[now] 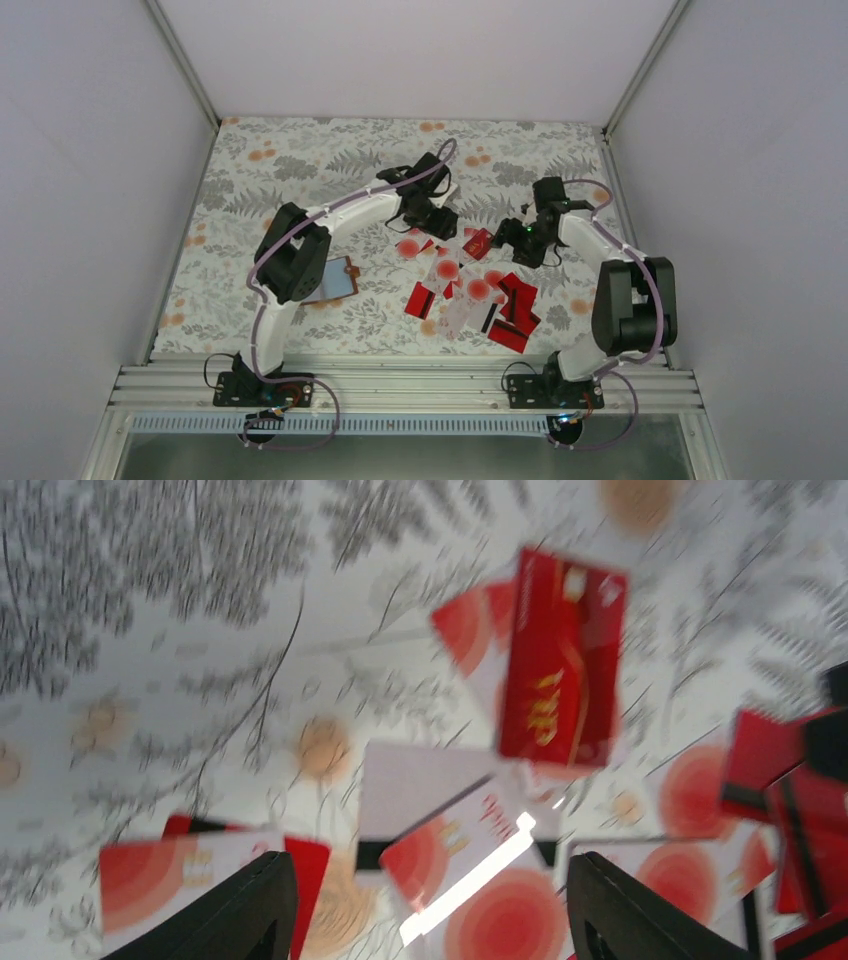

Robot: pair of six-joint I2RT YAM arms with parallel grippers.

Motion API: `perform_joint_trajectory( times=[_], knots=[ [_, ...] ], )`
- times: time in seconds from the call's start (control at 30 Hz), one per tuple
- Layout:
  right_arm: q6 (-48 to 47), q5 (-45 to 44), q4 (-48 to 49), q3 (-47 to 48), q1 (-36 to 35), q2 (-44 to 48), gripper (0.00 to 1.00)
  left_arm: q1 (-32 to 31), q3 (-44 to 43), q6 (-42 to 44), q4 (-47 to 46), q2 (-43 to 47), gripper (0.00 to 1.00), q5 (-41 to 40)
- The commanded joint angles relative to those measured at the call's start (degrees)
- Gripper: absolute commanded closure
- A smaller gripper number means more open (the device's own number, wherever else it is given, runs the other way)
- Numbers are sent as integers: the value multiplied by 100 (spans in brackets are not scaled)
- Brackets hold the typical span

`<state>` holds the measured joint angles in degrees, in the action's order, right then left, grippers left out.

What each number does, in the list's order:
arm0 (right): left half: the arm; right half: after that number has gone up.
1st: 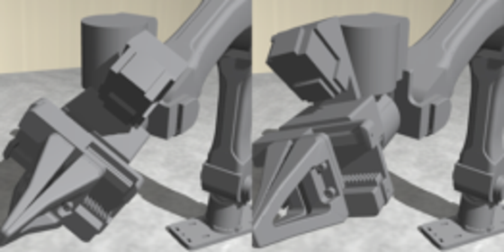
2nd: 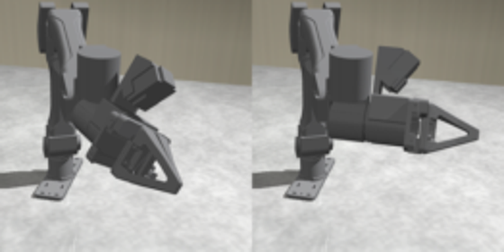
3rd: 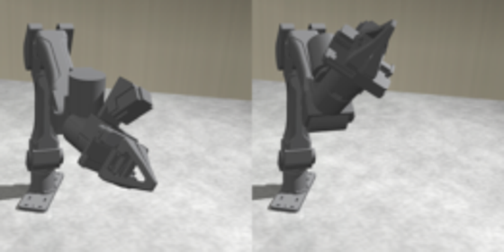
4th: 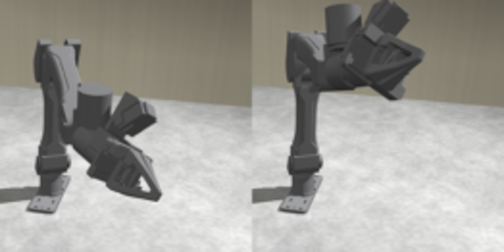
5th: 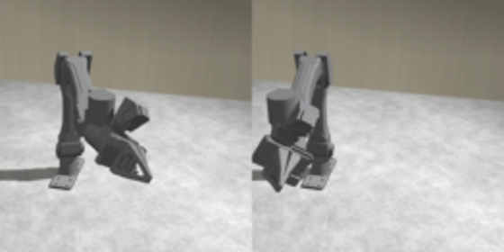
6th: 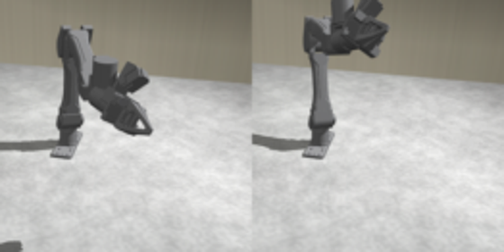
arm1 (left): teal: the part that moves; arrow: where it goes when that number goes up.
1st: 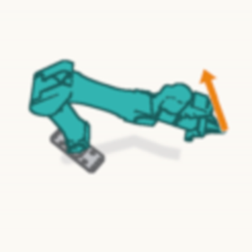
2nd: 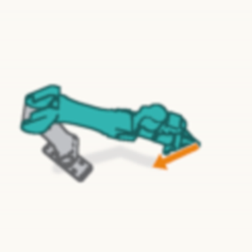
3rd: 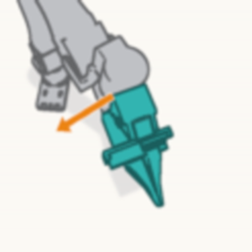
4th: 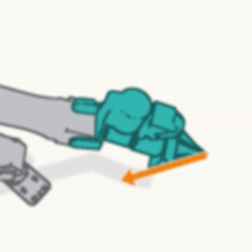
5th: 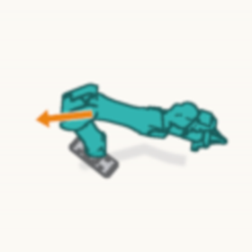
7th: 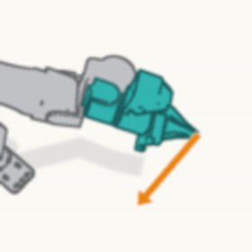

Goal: Put the credit cards into the card holder

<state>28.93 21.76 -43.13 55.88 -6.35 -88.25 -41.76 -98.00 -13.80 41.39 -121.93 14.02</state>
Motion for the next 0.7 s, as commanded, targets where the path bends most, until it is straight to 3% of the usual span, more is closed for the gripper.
perform_joint_trajectory(
  times=[0.0, 0.23, 0.37, 0.67],
  knots=[
    [333, 224, 262, 238, 102, -309, 26, -102, -669, -66, -348, -375, 34, 294],
    [347, 1099, 925, 25, 542, -641, 26, -228, -2658, -13, 610, -1646, 71, 373],
    [335, 1426, 1119, 91, 735, -662, 26, -326, -2966, -22, 949, -1866, 91, 376],
    [322, 1827, 1308, 163, 1114, -1124, 26, -515, -2203, 35, 904, -1524, 97, 496]
  ],
)
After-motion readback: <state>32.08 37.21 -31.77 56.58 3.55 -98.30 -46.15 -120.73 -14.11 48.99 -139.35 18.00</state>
